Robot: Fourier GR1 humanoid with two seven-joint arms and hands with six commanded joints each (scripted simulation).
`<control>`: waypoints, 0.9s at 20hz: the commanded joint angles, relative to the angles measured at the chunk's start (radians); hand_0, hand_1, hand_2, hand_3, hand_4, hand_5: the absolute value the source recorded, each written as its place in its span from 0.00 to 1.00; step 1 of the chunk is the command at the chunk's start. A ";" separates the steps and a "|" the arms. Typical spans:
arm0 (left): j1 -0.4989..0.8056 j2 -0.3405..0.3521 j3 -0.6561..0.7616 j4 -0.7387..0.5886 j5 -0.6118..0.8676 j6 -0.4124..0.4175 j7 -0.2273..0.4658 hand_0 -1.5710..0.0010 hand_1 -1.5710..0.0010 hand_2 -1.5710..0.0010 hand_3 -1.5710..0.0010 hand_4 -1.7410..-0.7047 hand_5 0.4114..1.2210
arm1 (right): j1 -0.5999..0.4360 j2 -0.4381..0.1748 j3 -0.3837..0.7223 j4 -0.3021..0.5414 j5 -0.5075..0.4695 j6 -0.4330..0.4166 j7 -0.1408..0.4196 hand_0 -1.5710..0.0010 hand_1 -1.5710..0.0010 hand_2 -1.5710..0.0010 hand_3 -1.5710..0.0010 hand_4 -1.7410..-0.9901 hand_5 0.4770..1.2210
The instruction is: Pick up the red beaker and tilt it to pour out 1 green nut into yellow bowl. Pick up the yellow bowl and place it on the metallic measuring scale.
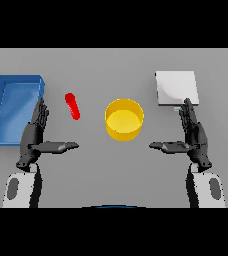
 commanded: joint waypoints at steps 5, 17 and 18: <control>0.022 0.002 -0.004 -0.016 0.002 -0.004 -0.009 1.00 1.00 1.00 1.00 0.57 0.23 | 0.020 0.001 0.007 -0.015 0.001 0.002 -0.008 1.00 1.00 1.00 1.00 0.76 0.16; 0.116 0.070 -0.116 -0.139 -0.143 -0.024 0.043 1.00 1.00 1.00 1.00 0.56 0.24 | 0.151 -0.063 0.125 -0.168 0.252 -0.059 -0.083 1.00 1.00 1.00 1.00 0.71 0.18; 0.070 0.066 -0.108 -0.098 -0.147 -0.017 0.057 1.00 1.00 1.00 1.00 0.55 0.24 | 0.146 -0.059 0.121 -0.159 0.242 -0.056 -0.091 1.00 1.00 1.00 1.00 0.69 0.18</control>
